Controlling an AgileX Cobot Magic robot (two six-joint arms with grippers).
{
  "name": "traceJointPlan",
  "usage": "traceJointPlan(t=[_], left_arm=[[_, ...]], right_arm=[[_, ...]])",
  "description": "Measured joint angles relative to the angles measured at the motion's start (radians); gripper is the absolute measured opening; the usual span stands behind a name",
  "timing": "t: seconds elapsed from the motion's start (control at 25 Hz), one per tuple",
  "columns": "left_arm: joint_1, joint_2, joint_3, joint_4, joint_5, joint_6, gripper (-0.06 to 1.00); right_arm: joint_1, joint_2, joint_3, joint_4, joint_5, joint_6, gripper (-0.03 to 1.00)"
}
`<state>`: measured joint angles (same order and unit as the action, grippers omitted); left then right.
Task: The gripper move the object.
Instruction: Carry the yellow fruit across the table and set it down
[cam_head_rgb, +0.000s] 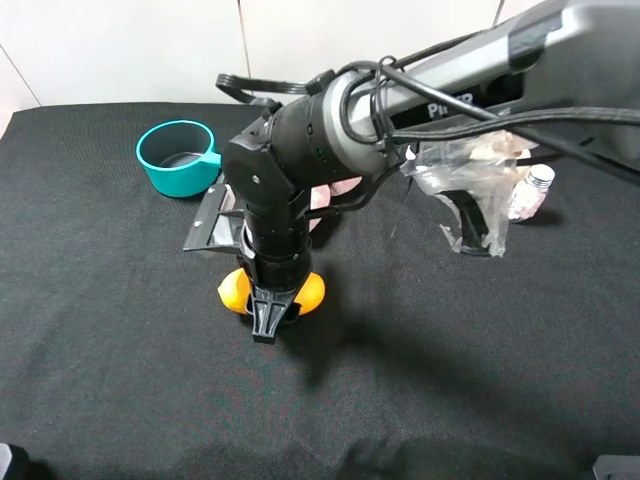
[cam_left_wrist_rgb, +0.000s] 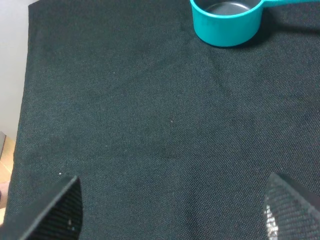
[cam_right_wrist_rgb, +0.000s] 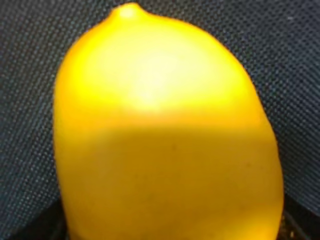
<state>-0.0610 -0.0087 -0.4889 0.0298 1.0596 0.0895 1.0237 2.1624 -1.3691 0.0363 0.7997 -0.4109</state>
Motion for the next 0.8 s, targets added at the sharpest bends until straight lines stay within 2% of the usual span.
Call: traceJointPlan(t=[0.24,0.48,0.8], left_arm=[[0.000,0.000,0.000,0.000,0.000,0.000,0.79],[0.000,0.000,0.000,0.000,0.000,0.000,0.79],[0.000,0.000,0.000,0.001,0.000,0.000,0.79]], right_arm=[[-0.007,-0.038,0.000,0.020,0.006,0.021,0.46],[-0.047,-0.090,0.000,0.098,0.056,0.031,0.46],[-0.100,-0.187,0.000,0.106,0.102,0.127,0.46]])
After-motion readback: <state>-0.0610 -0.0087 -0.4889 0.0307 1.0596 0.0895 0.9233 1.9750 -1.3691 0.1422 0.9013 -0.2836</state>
